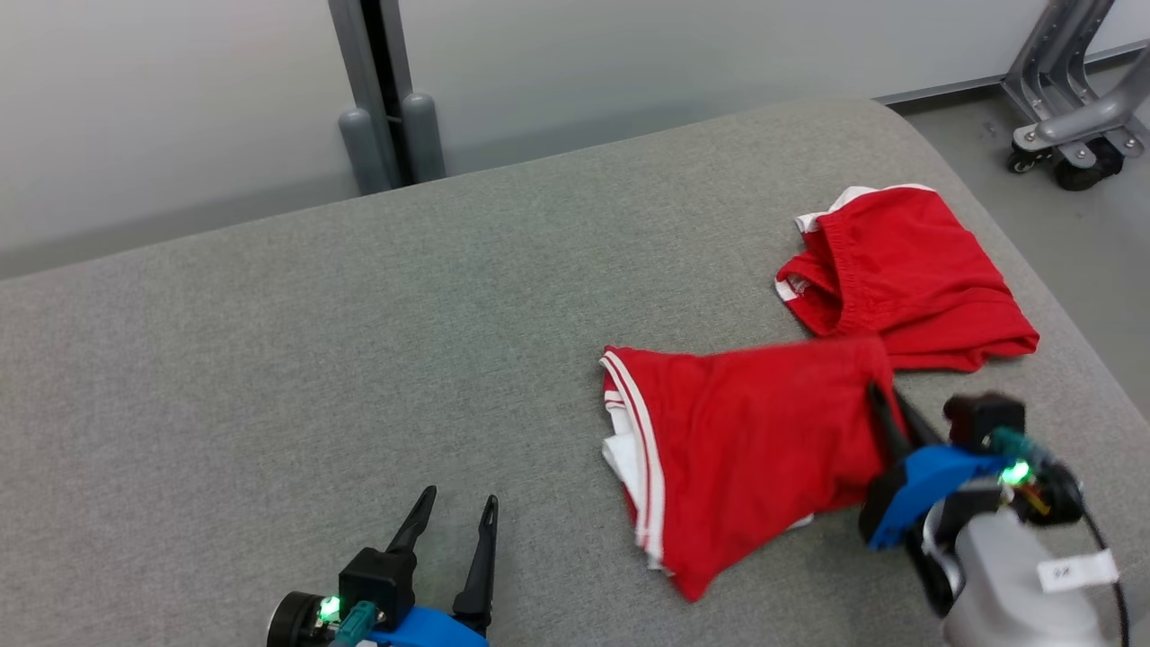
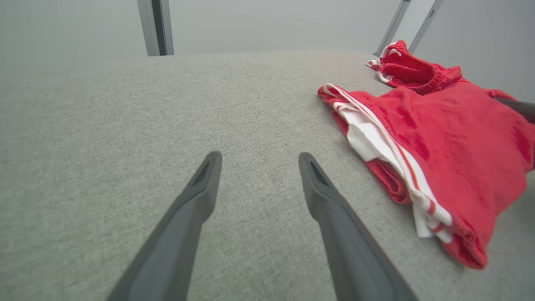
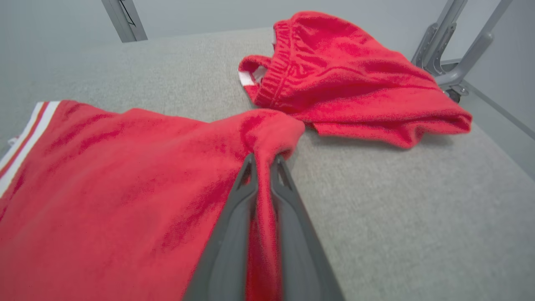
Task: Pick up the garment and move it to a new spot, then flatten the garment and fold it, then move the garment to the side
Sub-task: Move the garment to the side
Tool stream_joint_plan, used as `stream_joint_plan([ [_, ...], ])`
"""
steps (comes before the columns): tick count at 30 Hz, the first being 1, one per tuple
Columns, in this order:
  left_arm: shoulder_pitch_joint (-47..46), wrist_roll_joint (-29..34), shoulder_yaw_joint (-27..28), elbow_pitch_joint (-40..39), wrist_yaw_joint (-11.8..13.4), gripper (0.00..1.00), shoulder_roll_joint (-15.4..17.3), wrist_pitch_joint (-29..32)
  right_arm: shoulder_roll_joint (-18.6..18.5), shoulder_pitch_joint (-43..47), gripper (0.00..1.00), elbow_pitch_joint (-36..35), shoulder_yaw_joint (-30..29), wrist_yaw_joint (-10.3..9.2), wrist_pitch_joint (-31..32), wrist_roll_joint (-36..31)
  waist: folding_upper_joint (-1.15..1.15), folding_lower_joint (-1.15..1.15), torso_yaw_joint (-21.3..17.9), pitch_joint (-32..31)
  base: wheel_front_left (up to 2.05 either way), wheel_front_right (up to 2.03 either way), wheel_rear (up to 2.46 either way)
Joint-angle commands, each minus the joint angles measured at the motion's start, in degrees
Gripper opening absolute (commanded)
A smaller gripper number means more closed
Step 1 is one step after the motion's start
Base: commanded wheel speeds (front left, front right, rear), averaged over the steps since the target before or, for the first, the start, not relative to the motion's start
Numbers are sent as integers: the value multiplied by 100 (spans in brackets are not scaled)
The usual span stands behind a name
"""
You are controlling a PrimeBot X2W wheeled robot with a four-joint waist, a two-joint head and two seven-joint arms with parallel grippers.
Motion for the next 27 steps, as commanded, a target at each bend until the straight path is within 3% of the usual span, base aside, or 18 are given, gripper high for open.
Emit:
stream_joint_plan([
  [1,-79,73,44,39,-23,100,4,2,-180,-419,0,-76,-37,-4,-1,-27,0,0,92,96,0,0,0],
  [8,-194,286,208,96,-115,100,4,2,-1138,-1667,0,348,-337,-4,109,-568,0,0,423,349,0,0,0],
  [12,-251,349,287,99,-151,100,4,2,-1760,-1981,2,620,-1141,-4,303,-1112,0,0,592,426,0,0,0],
  [13,-250,354,306,99,-155,100,3,2,-1843,-2007,42,645,-1387,-4,334,-1284,0,0,620,433,0,0,0],
  [14,-243,352,320,103,-160,100,4,2,-1903,-2004,100,656,-1658,-3,383,-1442,0,0,642,434,0,0,0],
  [17,-204,368,358,108,-167,100,4,2,-1893,-1868,100,559,-2375,-4,418,-1951,0,0,681,427,0,0,0],
  [21,-134,385,490,106,-135,100,4,2,-1526,-1656,100,391,-3019,-3,302,-2465,0,0,677,369,0,0,0],
  [27,-84,404,771,34,-21,100,4,2,-652,-1430,100,183,-2992,-3,23,-2771,0,0,653,267,0,0,0],
])
